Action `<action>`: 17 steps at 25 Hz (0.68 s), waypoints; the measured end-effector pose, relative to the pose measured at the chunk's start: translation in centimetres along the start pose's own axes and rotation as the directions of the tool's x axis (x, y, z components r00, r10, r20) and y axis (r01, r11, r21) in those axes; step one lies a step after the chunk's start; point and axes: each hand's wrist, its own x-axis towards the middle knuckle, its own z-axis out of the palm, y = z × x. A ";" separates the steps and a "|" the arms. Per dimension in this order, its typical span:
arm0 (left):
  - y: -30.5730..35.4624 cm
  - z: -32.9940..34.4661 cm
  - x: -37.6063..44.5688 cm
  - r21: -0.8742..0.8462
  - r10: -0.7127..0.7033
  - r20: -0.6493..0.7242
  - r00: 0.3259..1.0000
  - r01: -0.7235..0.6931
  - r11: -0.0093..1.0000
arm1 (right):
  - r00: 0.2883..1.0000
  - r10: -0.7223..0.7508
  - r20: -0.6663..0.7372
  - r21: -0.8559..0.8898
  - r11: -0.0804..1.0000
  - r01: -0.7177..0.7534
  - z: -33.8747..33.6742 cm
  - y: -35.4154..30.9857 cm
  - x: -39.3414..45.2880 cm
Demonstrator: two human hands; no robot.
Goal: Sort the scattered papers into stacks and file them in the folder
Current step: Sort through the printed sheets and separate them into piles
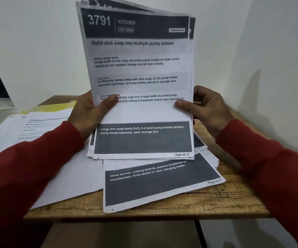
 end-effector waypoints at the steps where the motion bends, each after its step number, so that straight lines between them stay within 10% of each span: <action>1: 0.0 0.0 0.0 0.008 0.009 0.002 1.000 -0.009 1.000 | 1.000 -0.014 -0.001 0.013 1.000 0.014 0.0 -0.1 0.0; 17: 0.4 0.7 0.0 -0.106 -0.049 -0.025 0.998 0.047 0.993 | 0.965 -0.031 -0.262 -0.058 0.998 0.016 -1.3 1.2 1.4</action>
